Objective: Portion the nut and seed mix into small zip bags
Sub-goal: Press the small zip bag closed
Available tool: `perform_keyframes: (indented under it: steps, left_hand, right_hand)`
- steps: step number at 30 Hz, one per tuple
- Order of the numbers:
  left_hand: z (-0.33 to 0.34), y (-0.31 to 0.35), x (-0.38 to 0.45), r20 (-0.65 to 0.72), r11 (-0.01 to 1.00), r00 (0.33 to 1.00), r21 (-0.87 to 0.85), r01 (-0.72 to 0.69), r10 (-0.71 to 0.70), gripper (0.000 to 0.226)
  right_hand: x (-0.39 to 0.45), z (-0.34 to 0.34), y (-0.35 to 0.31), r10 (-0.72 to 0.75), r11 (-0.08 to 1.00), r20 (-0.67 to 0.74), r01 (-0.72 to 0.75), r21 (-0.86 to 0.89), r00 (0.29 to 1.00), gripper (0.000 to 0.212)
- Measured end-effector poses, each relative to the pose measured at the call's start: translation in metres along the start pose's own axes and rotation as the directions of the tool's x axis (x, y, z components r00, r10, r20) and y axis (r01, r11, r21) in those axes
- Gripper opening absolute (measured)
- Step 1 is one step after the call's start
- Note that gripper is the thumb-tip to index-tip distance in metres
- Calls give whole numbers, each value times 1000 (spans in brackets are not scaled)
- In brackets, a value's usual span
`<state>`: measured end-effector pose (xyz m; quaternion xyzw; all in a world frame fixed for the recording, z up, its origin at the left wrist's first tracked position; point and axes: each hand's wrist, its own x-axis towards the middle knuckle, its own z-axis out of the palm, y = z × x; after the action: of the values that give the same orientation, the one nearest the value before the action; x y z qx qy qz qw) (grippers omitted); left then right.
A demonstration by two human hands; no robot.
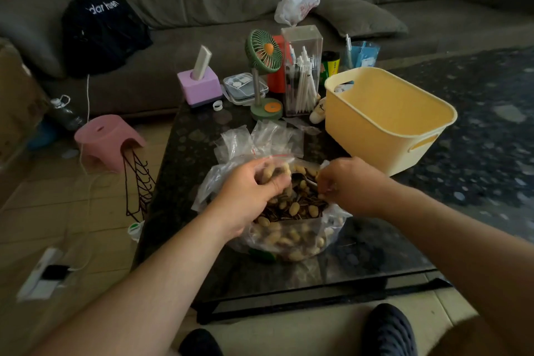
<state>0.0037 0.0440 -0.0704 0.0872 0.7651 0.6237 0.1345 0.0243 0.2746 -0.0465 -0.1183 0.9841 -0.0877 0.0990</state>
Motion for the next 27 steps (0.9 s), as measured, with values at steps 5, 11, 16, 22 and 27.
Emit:
perform_keyframes:
  steps: [5, 11, 16, 22, 27]
  left_hand:
    - [-8, -3, -3, -55, 996, 998, -87, -19, 14, 35]
    - [-7, -1, -14, -26, 982, 999, -184, -44, 40, 49]
    - [-13, 5, -20, 35, 976, 999, -218, 10, -3, 46]
    - [-17, 23, -17, 38, 933, 998, -355, 53, -42, 46]
    - [-16, 33, -14, 18, 919, 999, -391, 50, -47, 37]
  right_hand:
    - [2, -10, -17, 53, 933, -251, 42, 358, 967, 30]
    - [6, 2, -46, 127, 588, -179, 71, 805, 976, 17]
    - [7, 6, -52, 155, 509, -216, 110, 853, 964, 4]
    - [9, -4, -67, 274, 34, -62, 55, 998, 960, 15]
    - [8, -11, -71, 247, 52, -147, 138, 989, 958, 8]
